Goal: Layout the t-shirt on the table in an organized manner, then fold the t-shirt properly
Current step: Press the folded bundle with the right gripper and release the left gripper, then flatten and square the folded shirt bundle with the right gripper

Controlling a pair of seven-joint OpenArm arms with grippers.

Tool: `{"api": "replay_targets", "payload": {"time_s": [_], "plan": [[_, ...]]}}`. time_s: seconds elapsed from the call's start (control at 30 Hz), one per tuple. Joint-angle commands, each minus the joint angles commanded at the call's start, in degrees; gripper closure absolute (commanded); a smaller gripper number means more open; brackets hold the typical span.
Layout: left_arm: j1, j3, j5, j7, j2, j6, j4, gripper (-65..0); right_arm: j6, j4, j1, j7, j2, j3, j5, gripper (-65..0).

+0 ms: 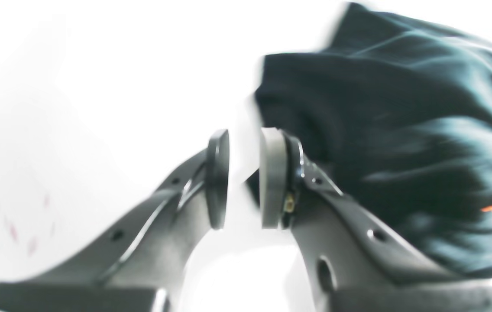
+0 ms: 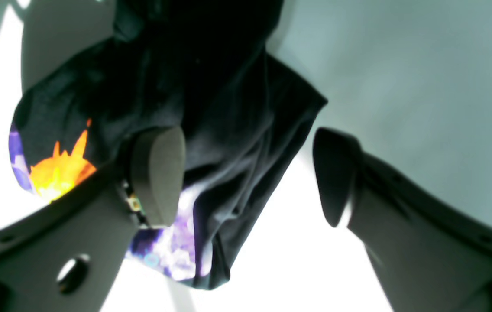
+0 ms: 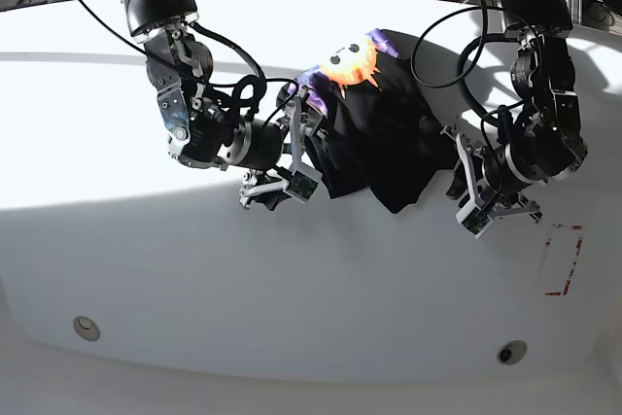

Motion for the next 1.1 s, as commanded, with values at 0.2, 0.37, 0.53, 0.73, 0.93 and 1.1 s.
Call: {"api": "replay_targets", "payload": {"time_s": [0.2, 0.37, 0.53, 0.73, 0.93, 1.1], "plan": [[0.3, -13.6, 0.3, -0.1, -0.9, 0.0, -0.1, -10.7, 0.35, -14.6, 6.9, 0.3, -5.8, 0.0, 0.2, -56.1], [3.0, -22.0, 0.3, -0.2, -1.4, 0.0, 0.0, -10.7, 0.44, -24.3, 10.3, 4.0, -8.2, 0.0, 0.3, -56.1], [6.0, -22.9, 0.3, -0.2, -4.0, 0.0, -0.1, -10.7, 2.86, -29.2, 10.6, 5.5, -10.0, -0.1, 0.3, -56.1], [8.8, -23.2, 0.3, -0.3, -4.7, 0.0, -0.1, -10.7, 2.86, -29.8, 10.3, 5.5, -10.3, 0.0, 0.3, -51.8], [9.9, -23.2, 0.3, -0.3, -4.5, 0.0, -0.1, -10.7, 2.86, -29.8, 9.2, 5.5, -11.0, -0.1, 0.3, -30.0], [10.5, -22.9, 0.3, -0.3, -4.2, 0.0, -0.1, -10.7, 2.86, -29.8, 9.2, 5.5, -11.5, -0.1, 0.3, -10.8]]}}
